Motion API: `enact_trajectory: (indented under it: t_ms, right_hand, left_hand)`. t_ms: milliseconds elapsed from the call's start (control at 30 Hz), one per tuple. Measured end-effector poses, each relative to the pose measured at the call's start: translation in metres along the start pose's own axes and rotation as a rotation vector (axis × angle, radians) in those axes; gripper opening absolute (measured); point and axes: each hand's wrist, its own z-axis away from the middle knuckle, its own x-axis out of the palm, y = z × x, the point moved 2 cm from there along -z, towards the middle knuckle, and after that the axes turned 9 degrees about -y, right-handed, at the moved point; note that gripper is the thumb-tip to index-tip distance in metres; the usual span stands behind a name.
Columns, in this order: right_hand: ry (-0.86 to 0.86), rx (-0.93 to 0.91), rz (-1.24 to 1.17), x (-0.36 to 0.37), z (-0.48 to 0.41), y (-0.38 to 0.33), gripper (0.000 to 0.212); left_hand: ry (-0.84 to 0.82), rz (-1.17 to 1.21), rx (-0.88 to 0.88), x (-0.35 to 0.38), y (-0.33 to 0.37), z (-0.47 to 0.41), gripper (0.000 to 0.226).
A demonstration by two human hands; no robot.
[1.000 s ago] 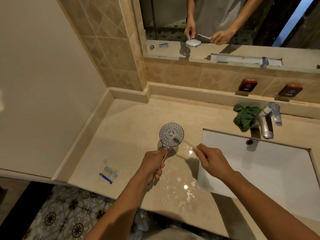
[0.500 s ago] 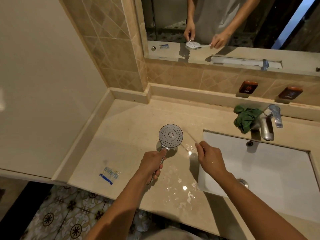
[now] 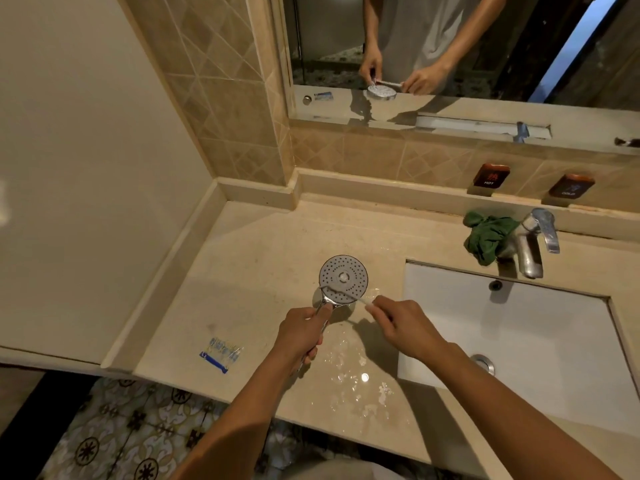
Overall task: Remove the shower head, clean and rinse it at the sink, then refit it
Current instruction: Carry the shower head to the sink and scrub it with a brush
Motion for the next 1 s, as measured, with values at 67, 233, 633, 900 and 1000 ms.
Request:
enact_trajectory:
  t_ms: [67, 233, 633, 900, 1000]
  right_hand:
    - [0.134, 0.137, -0.037, -0.002, -0.006, 0.007, 0.032]
    - [-0.022, 0.0, -0.015, 0.004, -0.008, -0.02, 0.031]
    - [0.114, 0.28, 0.02, 0.021, -0.032, -0.021, 0.035]
    - [0.084, 0.476, -0.009, 0.059, -0.034, 0.006, 0.032]
    - [0.094, 0.444, 0.022, 0.071, -0.03, 0.005, 0.027]
  left_hand:
    - [0.002, -0.025, 0.0, -0.003, -0.001, 0.001, 0.046]
    - [0.05, -0.102, 0.008, -0.009, -0.008, 0.004, 0.043]
    - [0.062, -0.256, 0.009, -0.032, -0.014, -0.005, 0.041]
    - [0.069, -0.104, -0.024, -0.07, -0.038, -0.002, 0.055]
    - [0.056, -0.049, -0.028, -0.083, -0.048, 0.0, 0.05]
